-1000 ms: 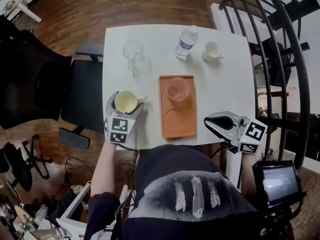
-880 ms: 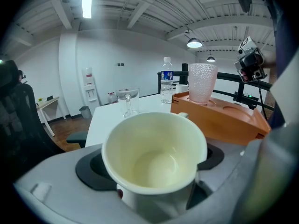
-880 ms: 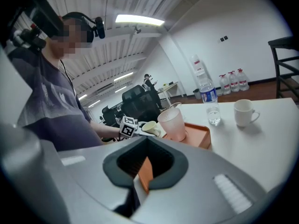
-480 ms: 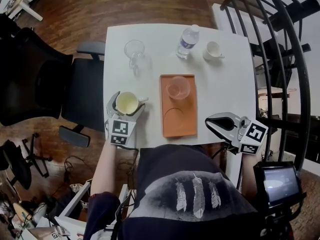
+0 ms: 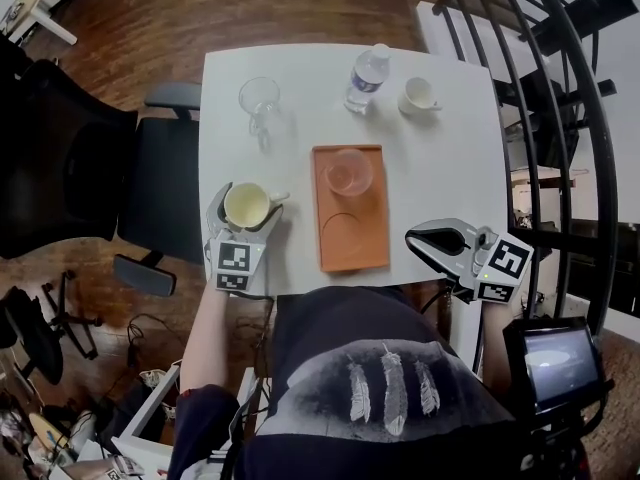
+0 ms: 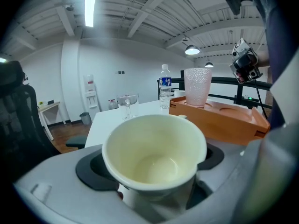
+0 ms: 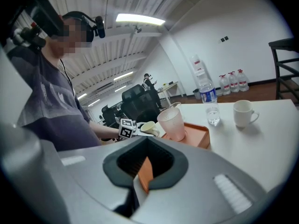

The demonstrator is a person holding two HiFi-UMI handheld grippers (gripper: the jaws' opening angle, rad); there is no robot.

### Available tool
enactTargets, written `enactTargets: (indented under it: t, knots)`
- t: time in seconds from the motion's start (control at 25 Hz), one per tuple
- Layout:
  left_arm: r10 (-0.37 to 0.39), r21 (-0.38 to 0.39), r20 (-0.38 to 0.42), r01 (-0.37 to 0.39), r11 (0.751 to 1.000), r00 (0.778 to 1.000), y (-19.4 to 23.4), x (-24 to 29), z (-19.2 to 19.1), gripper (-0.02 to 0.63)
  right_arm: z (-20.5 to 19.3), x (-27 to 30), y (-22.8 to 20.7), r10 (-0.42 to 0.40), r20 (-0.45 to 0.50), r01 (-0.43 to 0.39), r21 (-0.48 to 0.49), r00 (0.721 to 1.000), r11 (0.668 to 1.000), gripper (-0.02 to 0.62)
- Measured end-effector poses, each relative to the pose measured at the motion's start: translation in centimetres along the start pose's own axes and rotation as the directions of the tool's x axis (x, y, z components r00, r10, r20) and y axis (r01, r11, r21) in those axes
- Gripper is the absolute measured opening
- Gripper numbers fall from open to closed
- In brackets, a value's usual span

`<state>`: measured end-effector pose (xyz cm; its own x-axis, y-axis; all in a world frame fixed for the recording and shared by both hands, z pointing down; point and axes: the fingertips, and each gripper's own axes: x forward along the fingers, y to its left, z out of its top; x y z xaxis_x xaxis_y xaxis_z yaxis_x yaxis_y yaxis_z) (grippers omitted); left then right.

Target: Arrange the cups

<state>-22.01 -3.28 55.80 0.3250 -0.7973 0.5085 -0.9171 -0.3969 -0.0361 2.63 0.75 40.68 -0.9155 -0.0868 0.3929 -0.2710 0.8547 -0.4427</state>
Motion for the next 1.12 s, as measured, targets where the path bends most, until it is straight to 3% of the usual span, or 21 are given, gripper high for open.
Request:
enactTargets:
  t: [0.16, 0.32, 0.52, 0.68, 0.84, 1.0, 1.12]
  knots:
    - [-0.023, -0.075, -0.031, 0.021, 0.997, 0.999, -0.3, -0.4, 0.3, 0.476, 0.2, -0.5, -0.1, -0.010, 0.021, 0.010, 0.004, 1.000, 1.000, 0.003]
    - [-0.051, -0.100, 0.018, 0.052, 0.994, 0.999, -1.2, -2.4, 2.7, 0.476, 0.5, -1.1, -0.2, -0.013, 0.051, 0.012, 0.006, 0.999, 1.000, 0.003]
    - [-0.139, 0.016, 0.160, 0.139, 0.990, 0.977, -4.8, -6.9, 10.5, 0.476, 0.8, -2.5, -0.1, -0.014, 0.092, 0.014, 0.002, 0.996, 1.000, 0.003]
    - [-0.241, 0.119, 0.187, 0.222, 0.968, 0.952, -8.6, -8.4, 14.6, 0.476, 1.2, -3.3, 0.3, -0.014, 0.124, 0.014, -0.003, 0.992, 1.000, 0.003]
    - [-0.346, 0.192, 0.146, 0.317, 0.929, 0.927, -13.1, -6.8, 14.8, 0.476, 1.0, -4.2, 0.2, -0.011, 0.140, 0.013, -0.008, 0.990, 1.000, 0.003]
    - [-0.429, 0.254, 0.069, 0.400, 0.881, 0.901, -17.1, -4.9, 12.5, 0.476, 0.4, -5.2, 0.3, -0.022, 0.153, 0.023, -0.004, 0.988, 1.000, 0.003]
    - [-0.451, 0.257, 0.047, 0.426, 0.867, 0.891, -18.9, -3.5, 12.1, 0.476, 0.0, -6.7, -0.2, -0.033, 0.165, 0.032, 0.011, 0.986, 0.999, 0.003]
